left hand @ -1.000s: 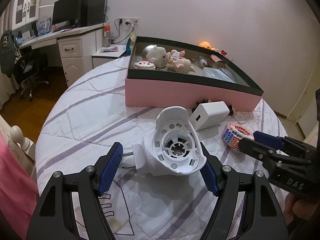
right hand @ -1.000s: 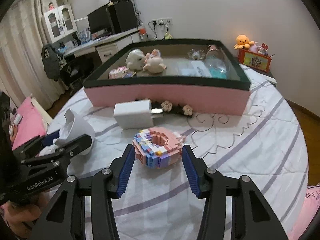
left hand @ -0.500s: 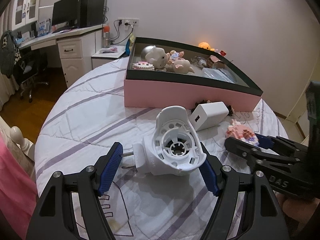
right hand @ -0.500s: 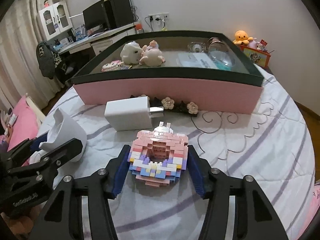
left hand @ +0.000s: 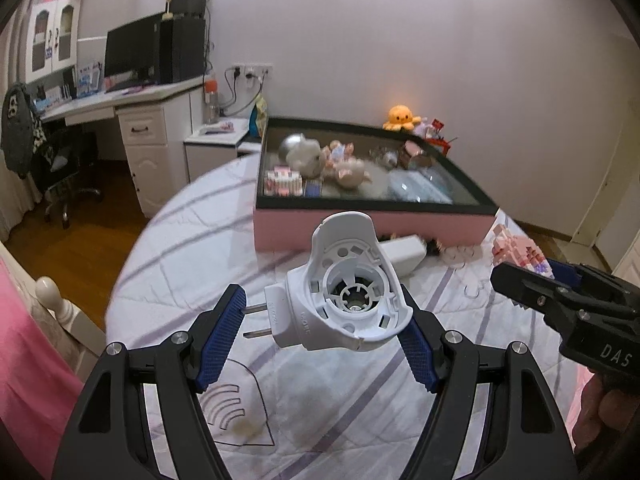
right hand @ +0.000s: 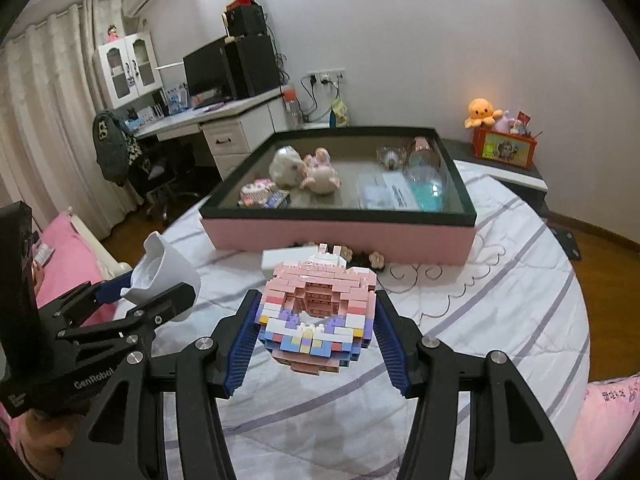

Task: Organize rigid objects
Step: 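Lift and carry plug adapter with left tool while right tool carries pink block figure over the box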

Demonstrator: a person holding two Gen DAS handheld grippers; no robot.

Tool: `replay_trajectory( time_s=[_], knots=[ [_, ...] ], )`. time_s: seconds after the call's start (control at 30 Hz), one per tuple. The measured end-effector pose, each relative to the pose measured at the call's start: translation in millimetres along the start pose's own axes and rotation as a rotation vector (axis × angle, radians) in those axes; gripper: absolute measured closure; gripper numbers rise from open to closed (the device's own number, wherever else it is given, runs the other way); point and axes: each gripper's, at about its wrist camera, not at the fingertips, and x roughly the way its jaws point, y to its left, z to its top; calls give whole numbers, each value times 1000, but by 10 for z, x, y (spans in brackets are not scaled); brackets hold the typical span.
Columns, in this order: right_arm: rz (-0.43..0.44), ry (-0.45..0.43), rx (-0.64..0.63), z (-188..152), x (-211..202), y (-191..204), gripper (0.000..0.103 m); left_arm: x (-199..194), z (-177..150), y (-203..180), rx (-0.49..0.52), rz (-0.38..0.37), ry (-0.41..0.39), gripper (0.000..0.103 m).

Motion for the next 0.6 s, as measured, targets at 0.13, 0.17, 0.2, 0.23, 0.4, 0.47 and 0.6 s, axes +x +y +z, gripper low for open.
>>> replay_trajectory(
  time_s=[0.13,0.17,0.2,0.23,0.4,0.47,0.6],
  knots=[
    [7,-17,-4,50,-57,19,47,-110,96,17,0,-2,-29,29],
    [7,-20,-6,57,-62,15,47,-126,115,23,1,-3,-35,29],
    [8,-23,-6,73,-73,11,47,-141,141,27,2,-4,-40,29],
    [8,-29,-7,95,-85,5,47,-154,168,36,2,-5,-45,29],
    [-6,-60,-19,227,-171,-33,47,-178,319,52,9,-6,-75,29],
    [-17,-76,-32,344,-201,-49,47,-164,426,43,11,-8,-89,29],
    [-32,-102,-52,564,-223,-74,47,-117,675,8,21,-19,-119,29]
  ],
)
